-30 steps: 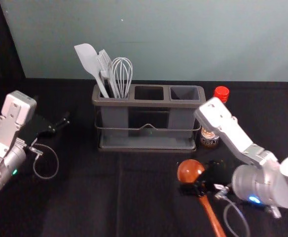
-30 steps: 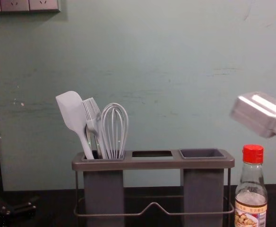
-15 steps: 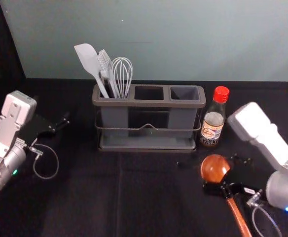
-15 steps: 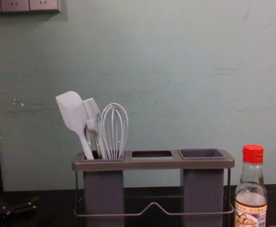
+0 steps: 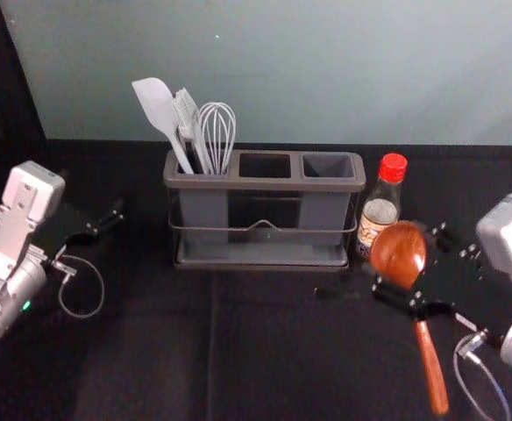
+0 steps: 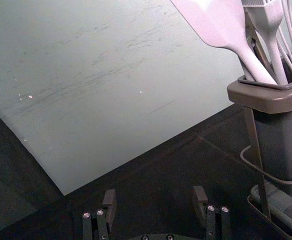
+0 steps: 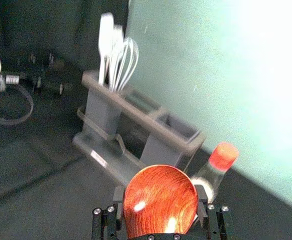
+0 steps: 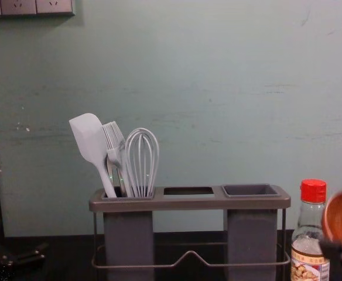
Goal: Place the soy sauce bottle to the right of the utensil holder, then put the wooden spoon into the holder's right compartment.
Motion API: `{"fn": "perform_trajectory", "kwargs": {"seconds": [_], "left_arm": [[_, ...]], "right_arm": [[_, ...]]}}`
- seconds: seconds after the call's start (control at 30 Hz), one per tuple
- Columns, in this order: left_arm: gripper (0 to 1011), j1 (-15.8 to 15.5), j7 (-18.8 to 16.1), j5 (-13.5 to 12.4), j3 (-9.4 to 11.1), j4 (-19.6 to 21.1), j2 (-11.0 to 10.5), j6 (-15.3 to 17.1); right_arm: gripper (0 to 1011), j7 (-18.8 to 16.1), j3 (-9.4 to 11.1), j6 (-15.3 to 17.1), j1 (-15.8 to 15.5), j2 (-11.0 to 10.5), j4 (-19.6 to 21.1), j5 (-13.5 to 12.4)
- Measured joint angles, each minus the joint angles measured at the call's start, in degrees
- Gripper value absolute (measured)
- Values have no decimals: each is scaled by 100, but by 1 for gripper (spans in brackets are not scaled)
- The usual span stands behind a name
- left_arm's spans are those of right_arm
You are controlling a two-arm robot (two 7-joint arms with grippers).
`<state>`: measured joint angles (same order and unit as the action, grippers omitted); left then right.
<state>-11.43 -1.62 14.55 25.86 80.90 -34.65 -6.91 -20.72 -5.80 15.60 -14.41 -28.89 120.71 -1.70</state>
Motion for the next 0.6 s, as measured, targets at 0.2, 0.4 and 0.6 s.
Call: {"fn": "perform_trajectory", "kwargs": {"seconds": [0.2,0.4,0.6], "left_arm": [[1005,0,0,0,0,0,0,0],[1005,0,0,0,0,0,0,0],[1005,0,0,0,0,0,0,0]], "right_arm": [[848,249,141,-1140,-248,125,-41,-27],[848,347,186,-1708,-319,212,-150,-47],[848,412,162,-1640,-287,267,-181,-2]]}}
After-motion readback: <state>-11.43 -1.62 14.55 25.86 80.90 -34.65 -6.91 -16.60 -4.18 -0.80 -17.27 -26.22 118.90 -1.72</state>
